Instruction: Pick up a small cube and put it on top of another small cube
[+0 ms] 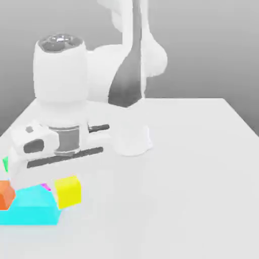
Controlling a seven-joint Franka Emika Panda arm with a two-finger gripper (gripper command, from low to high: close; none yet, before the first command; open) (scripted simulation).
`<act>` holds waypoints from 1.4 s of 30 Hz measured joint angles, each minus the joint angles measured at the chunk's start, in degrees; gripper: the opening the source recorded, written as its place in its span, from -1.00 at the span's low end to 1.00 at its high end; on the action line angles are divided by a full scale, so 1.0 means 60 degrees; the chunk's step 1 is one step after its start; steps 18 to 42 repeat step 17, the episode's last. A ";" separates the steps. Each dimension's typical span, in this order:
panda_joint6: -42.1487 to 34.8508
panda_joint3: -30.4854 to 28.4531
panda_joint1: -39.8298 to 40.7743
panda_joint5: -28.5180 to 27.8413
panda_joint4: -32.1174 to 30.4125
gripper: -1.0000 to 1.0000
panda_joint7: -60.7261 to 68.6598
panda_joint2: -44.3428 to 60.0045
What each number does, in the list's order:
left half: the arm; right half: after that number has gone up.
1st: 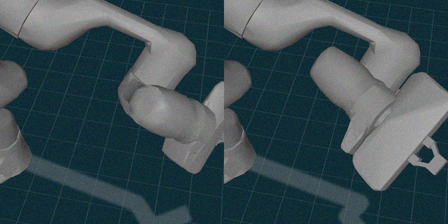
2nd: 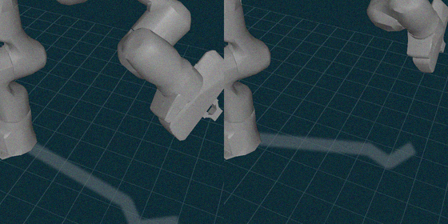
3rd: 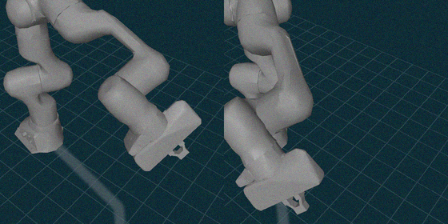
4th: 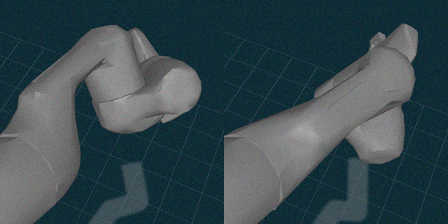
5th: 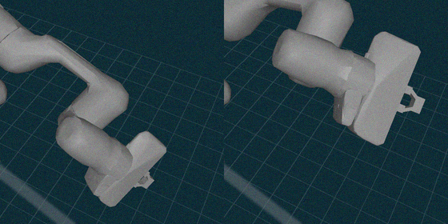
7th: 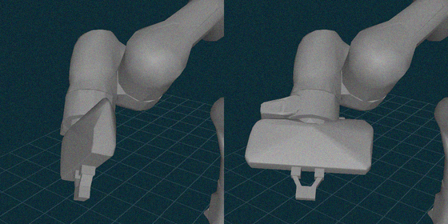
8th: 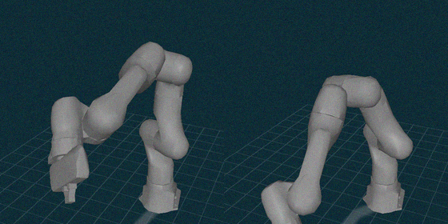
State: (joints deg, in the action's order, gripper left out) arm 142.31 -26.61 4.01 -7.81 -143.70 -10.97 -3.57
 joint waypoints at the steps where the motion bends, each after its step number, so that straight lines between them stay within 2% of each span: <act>1: -0.0116 -0.0276 0.0460 -0.0143 -0.0206 -1.00 -0.0319 -0.0335; 6: -0.0342 -0.1378 0.2212 -0.0488 -0.1089 -1.00 -0.1327 -0.1363; 14: 0.1322 -0.1813 0.2024 0.0971 -0.1470 -1.00 -0.0359 0.0171; 15: 0.1538 -0.1815 0.2018 0.1135 -0.1506 1.00 -0.0237 0.0377; 42: 0.1538 -0.1815 0.2011 0.1135 -0.1506 1.00 -0.0237 0.0377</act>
